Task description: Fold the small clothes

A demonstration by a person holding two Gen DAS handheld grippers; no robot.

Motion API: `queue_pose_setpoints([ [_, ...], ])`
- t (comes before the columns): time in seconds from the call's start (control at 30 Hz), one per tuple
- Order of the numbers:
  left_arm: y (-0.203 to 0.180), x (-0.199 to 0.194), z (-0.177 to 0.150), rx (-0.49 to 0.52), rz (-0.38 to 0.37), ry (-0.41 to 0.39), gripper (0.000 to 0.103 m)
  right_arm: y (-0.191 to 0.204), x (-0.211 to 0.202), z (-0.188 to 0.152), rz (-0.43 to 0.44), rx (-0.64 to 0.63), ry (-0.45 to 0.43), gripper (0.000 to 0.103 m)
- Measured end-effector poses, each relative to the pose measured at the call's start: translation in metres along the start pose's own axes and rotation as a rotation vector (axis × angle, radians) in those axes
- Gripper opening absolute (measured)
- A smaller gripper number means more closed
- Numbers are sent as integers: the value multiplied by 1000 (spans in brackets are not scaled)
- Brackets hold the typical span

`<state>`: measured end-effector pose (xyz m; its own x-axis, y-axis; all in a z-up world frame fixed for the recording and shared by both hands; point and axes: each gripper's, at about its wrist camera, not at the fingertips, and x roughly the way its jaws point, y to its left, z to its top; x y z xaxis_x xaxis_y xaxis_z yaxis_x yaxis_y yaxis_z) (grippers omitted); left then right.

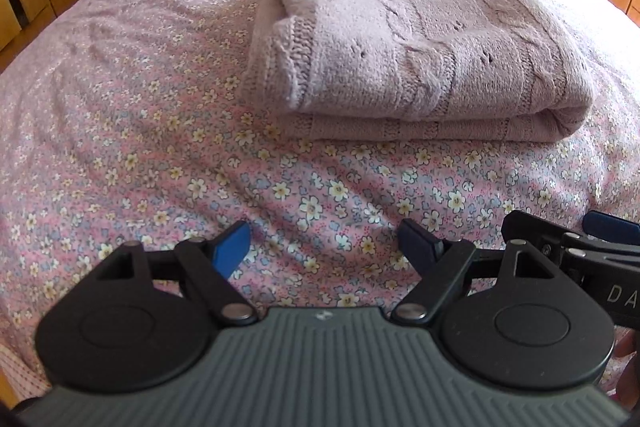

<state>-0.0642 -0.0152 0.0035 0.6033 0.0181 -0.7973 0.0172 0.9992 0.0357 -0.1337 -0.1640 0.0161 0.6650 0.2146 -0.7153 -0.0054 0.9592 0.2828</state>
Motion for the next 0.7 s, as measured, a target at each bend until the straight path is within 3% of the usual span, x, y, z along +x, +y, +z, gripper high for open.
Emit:
queue_pose_setpoints([
  [0.7,2,1,-1,-3,-4,-6,83,-1,3,-1,-2,-1,4,103],
])
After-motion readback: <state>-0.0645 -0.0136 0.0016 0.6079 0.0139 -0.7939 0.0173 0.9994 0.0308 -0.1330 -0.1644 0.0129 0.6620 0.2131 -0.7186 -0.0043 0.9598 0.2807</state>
